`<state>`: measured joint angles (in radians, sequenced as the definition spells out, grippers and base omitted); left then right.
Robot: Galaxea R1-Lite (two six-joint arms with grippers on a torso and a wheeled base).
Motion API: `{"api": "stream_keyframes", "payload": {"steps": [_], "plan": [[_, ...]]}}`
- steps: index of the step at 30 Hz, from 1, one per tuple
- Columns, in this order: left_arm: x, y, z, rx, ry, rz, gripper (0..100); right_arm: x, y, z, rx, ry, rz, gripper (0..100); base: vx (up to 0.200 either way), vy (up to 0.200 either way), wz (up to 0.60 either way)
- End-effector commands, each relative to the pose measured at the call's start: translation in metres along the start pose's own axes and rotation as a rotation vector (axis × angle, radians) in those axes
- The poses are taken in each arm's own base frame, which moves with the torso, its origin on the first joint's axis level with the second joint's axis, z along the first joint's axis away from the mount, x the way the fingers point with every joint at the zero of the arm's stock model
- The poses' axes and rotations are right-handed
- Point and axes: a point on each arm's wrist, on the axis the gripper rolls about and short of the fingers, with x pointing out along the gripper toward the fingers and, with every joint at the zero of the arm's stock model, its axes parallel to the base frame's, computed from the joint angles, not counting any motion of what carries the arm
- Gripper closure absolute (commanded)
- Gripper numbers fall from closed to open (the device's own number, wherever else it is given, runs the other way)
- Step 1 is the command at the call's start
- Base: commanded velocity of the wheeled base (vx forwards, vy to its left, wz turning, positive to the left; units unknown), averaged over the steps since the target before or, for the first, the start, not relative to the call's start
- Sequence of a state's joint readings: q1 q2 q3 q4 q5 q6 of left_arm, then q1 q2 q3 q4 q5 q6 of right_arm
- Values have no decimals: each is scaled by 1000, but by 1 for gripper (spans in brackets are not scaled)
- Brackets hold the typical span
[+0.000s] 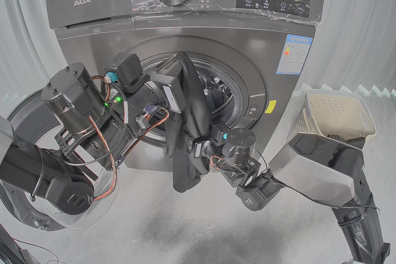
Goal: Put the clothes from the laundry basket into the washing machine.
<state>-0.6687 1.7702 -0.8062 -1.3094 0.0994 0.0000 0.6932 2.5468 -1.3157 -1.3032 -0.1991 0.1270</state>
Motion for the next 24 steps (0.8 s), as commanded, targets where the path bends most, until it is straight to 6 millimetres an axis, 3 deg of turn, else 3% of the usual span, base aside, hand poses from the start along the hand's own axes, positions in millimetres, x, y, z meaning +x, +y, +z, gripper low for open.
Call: {"api": "stream_keyframes", "payload": {"steps": [1, 5, 10, 12, 16, 24], "plan": [[-2, 1, -2, 2, 11, 3, 100, 0, -1, 0, 1, -2, -3, 100, 0, 0, 0], [-11, 6, -14, 13, 64, 12, 100, -2, -2, 7, 6, -15, -9, 100, 0, 0, 0], [-27, 31, -38, 43, 177, 74, 100, -16, -8, 29, 6, -21, -22, 100, 0, 0, 0], [-43, 42, -61, 52, 286, 76, 100, -27, -9, 42, 5, -19, -24, 100, 0, 0, 0], [-62, 46, -99, 77, 440, 62, 100, -36, -9, 53, 3, -14, -23, 100, 0, 0, 0], [-77, 45, -166, 102, 568, 18, 100, -38, 0, 59, 7, -25, -3, 100, 0, 0, 0]]}}
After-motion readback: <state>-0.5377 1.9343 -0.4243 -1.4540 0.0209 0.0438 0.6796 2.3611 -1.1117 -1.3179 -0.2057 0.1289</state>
